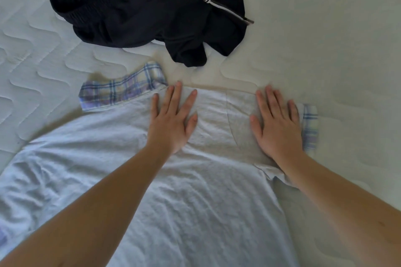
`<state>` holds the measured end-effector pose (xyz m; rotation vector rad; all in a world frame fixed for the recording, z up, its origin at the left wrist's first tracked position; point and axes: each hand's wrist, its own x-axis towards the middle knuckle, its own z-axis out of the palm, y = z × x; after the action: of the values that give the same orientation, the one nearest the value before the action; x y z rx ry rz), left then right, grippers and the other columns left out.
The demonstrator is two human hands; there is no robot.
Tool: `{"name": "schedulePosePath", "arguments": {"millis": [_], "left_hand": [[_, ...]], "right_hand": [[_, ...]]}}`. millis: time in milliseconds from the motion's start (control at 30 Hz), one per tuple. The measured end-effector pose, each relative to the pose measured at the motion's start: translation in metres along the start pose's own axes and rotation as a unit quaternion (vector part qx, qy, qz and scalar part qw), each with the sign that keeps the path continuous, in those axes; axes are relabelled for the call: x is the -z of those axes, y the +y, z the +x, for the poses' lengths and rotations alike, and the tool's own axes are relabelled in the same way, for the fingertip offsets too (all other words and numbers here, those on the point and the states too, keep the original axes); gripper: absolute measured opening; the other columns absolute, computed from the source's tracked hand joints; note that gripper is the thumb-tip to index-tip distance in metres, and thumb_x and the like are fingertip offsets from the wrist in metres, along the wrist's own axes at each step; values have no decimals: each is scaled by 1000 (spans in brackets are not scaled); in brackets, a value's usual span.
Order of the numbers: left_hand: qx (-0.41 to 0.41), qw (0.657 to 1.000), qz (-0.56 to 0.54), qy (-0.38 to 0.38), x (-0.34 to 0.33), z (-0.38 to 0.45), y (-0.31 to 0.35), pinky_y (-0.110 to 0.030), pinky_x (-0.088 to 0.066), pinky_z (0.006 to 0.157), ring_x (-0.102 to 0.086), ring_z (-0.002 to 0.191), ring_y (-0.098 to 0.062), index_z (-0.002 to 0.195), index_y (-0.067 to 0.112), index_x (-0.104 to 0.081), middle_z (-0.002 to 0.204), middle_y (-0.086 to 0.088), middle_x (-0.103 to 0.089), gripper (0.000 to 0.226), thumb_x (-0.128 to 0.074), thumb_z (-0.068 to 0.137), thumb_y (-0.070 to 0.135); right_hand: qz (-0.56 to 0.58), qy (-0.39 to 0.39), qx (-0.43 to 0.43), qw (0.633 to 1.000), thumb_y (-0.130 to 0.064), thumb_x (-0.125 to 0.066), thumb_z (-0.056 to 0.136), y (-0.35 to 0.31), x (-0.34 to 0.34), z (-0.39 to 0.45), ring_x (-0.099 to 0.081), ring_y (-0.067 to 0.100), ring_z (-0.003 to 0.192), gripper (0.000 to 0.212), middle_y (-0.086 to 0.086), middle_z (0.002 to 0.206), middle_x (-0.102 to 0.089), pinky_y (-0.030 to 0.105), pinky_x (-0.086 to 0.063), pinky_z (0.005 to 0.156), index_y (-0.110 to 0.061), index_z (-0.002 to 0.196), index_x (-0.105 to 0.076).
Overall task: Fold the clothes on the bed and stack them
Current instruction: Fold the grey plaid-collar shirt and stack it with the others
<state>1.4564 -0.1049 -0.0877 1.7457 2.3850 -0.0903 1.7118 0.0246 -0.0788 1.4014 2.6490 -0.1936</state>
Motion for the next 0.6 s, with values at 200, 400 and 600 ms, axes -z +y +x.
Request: {"name": "schedulePosePath", "arguments": {"millis": [200,400,600], "left_hand": [[10,999,-10,-52,6,3,0,-50,12,120,23,148,-18,151,41,20,161,0,26,59,7,97,61],[6,1000,-24,-4,33,-22,46,-50,0,123,6,152,-24,157,25,8,165,-8,7,59,-14,104,41],[-231,966,-110,41,26,-109,147,-43,-23,119,-32,145,-29,149,10,-40,155,-13,-37,61,-57,91,8]], "right_hand": [[5,-34,5,999,-51,-15,101,1,-1,3,1,19,151,64,3,165,3,43,1,122,-23,157,-1],[115,-36,5,993,-40,-31,103,9,43,-14,-17,24,149,57,9,162,-20,43,-10,120,-14,153,-25],[282,98,-147,943,-16,-60,93,-7,47,-156,-60,33,90,16,11,97,-62,47,-48,82,-4,103,-61]]}}
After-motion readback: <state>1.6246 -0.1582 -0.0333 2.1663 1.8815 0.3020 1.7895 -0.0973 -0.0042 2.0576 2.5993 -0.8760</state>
